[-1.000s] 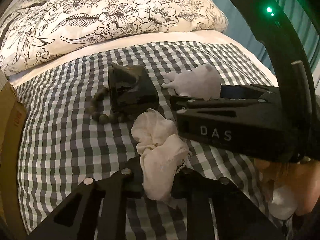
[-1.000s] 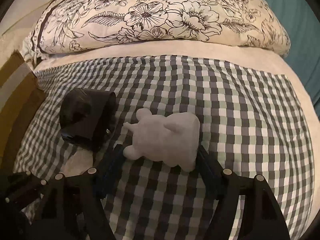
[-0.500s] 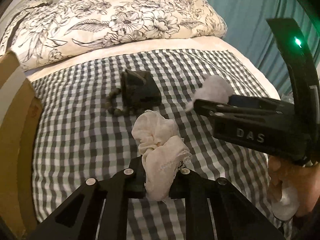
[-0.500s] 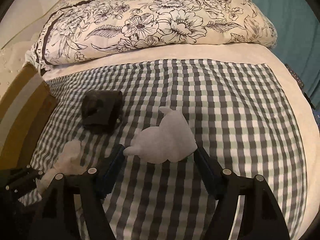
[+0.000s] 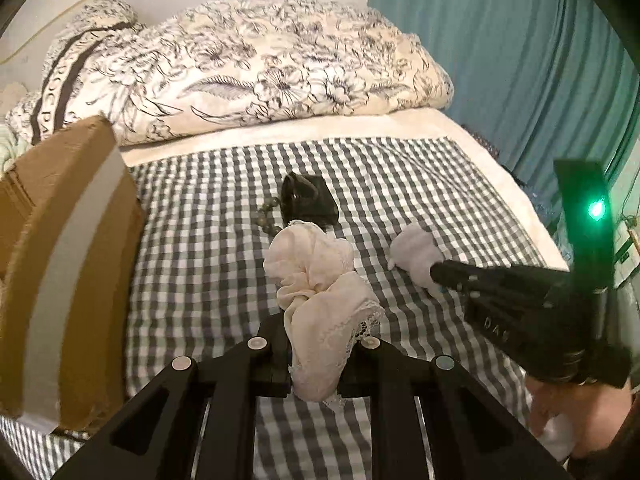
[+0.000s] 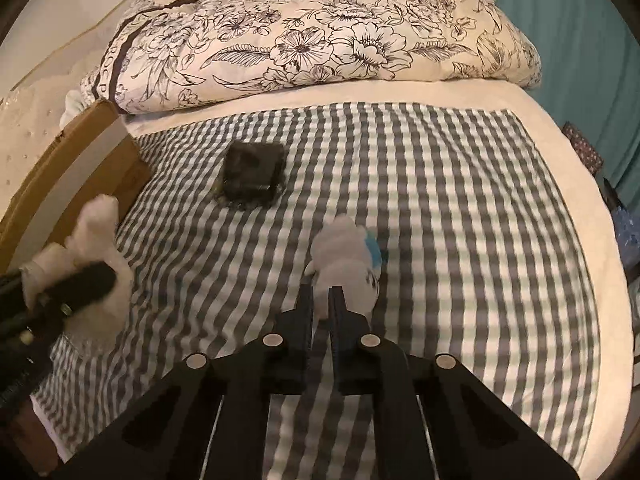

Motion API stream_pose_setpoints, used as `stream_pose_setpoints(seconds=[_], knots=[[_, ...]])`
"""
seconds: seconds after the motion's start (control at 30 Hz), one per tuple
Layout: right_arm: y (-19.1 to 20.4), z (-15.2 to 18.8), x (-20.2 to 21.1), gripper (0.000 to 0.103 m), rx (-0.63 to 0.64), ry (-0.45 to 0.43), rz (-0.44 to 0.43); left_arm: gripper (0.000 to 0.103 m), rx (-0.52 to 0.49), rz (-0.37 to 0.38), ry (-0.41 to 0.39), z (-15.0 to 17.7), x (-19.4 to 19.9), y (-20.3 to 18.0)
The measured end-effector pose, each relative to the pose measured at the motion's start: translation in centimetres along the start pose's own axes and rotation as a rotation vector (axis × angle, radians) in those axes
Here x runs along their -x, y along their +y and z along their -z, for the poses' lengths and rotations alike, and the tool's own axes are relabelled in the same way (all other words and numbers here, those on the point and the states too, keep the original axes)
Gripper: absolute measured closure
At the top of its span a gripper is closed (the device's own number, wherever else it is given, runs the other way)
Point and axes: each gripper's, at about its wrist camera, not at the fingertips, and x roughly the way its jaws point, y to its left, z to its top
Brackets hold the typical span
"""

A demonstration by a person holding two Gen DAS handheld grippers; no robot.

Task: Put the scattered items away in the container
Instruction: 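Close the right tool on the white plush toy while the left tool holds the tissue, then carry the tissue and plush toy over the cardboard box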

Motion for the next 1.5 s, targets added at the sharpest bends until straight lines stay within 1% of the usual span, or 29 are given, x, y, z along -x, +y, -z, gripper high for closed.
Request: stream_pose_setpoints(seconds=[0.03, 0.07, 0.1, 0.13, 0.17, 0.2, 0.27, 0.5, 0.53, 0.57, 0.7, 0.8, 1.0, 1.23, 1.5], knots=[[-0.1, 0.2, 0.2, 0.09, -0.007, -0.01, 0.005, 0.089, 0.004, -0.002, -0.007, 0.1, 0.6, 0.2], [-0.3, 0.3, 0.4, 0.066, -0.018, -0.019, 0.01, 0.089, 0.007, -0.003, -0.011, 0.1, 0.9, 0.4], [-0.5, 0.2, 0.5, 0.05, -0.032, -0.023, 0.009, 0.089, 0.011, -0.005, -0.015, 0.2, 1.2, 0.6], [-0.8, 0.1, 0.5, 0.027, -0.051, -0.028, -0.004, 0.089, 0.014, -0.006, -0.016, 0.2, 1.3, 0.8], [-1.0, 0.0, 0.6, 0.026, -0.068, -0.038, -0.021, 0.089, 0.017, -0.008, -0.018, 0.3, 1.4, 0.9], [-1.2, -0.1, 0.6, 0.026, -0.077, -0.042, -0.029, 0.089, 0.024, -0.01, -0.02, 0.4, 1.5, 1.2], [-1.3, -0.5, 0.0, 0.026, -0.073, -0.032, -0.019, 0.089, 0.036, -0.012, -0.018, 0.3, 1.2, 1.7], [-0.8, -1.6, -4.2, 0.027, -0.024, 0.045, 0.0, 0.089, 0.051, -0.021, 0.0, 0.3, -0.2, 3.1], [-0.7, -1.6, -4.8, 0.049, -0.017, 0.058, 0.004, 0.089, 0.053, -0.024, 0.003, 0.3, -0.4, 3.3], [-0.5, -1.5, -5.2, 0.062, -0.008, 0.07, 0.012, 0.089, 0.056, -0.027, 0.005, 0.2, -0.6, 3.6], [-0.1, -1.5, -5.0, 0.062, 0.009, 0.063, 0.018, 0.089, 0.064, -0.032, 0.004, 0.1, -0.7, 4.0], [0.2, -1.4, -3.9, 0.062, 0.012, 0.05, 0.013, 0.089, 0.068, -0.03, -0.005, 0.0, -0.1, 3.9], [1.4, -1.5, -0.3, 0.062, 0.019, 0.006, 0.007, 0.089, 0.066, -0.026, -0.05, -0.1, 3.0, 3.6], [4.0, -2.0, 5.6, 0.062, 0.041, -0.081, -0.015, 0.089, 0.076, -0.041, -0.127, -0.5, 8.1, 4.1], [8.4, -2.1, 12.8, 0.062, 0.088, -0.197, -0.048, 0.089, 0.094, -0.066, -0.22, -0.6, 14.4, 5.3]])
